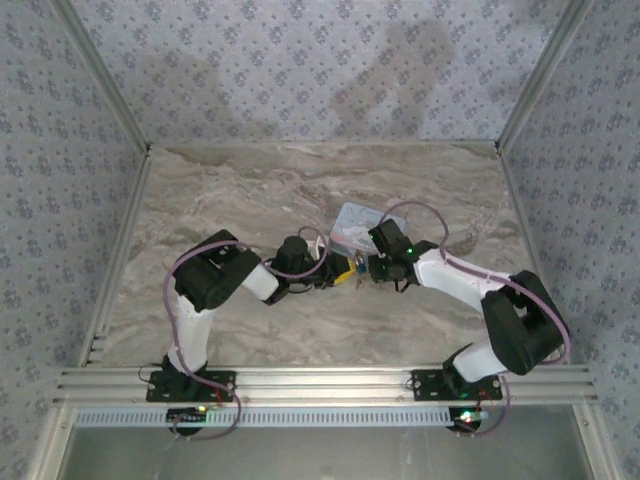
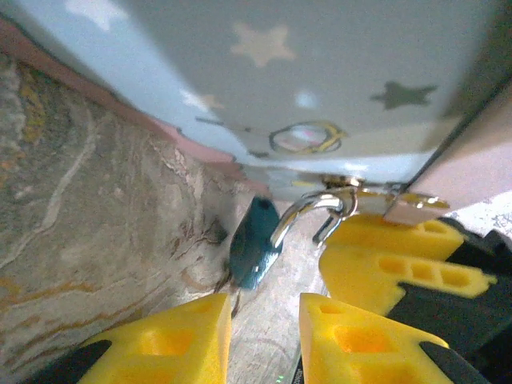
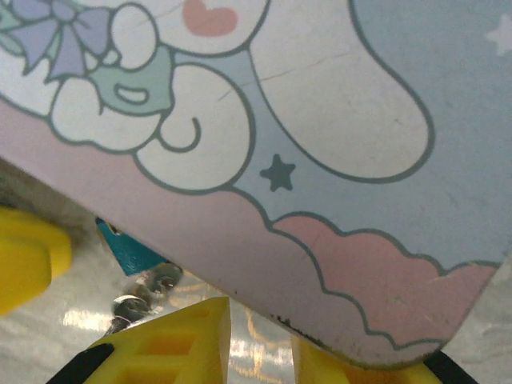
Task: Unlock the padlock with the key
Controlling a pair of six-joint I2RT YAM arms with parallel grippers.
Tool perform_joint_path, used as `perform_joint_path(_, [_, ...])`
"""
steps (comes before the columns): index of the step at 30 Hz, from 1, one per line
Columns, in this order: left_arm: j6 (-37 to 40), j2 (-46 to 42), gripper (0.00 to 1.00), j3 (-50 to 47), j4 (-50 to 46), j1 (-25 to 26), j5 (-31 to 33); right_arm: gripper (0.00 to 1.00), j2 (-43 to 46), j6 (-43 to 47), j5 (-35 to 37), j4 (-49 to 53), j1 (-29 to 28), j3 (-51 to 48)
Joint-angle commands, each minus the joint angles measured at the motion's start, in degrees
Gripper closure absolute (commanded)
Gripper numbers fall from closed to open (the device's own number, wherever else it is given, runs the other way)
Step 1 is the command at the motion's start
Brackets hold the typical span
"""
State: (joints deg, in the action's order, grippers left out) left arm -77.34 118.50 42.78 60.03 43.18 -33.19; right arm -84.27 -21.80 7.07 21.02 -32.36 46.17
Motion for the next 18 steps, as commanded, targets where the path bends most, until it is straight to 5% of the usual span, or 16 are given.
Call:
perform_joint_path(1, [1.58,-2.69,0.7,-0.83,-1.12,-0.17,-0.21,0.73,-2.79,1.85,1.0,-1.83,1.49,4.09])
perform_joint_path(9, [4.04,-8.12,0.66,-3.55,-3.96,-0.63,1.75,0.65,-1.97,3.69,2.95,-0.35,0.53,5.21])
perform_joint_path(18, [17.03,-20.65,0.55,-1.6,-25.36,-2.76,7.46,0.58,3.91,2.41,4.35,-0.42,-4.18,-0.32])
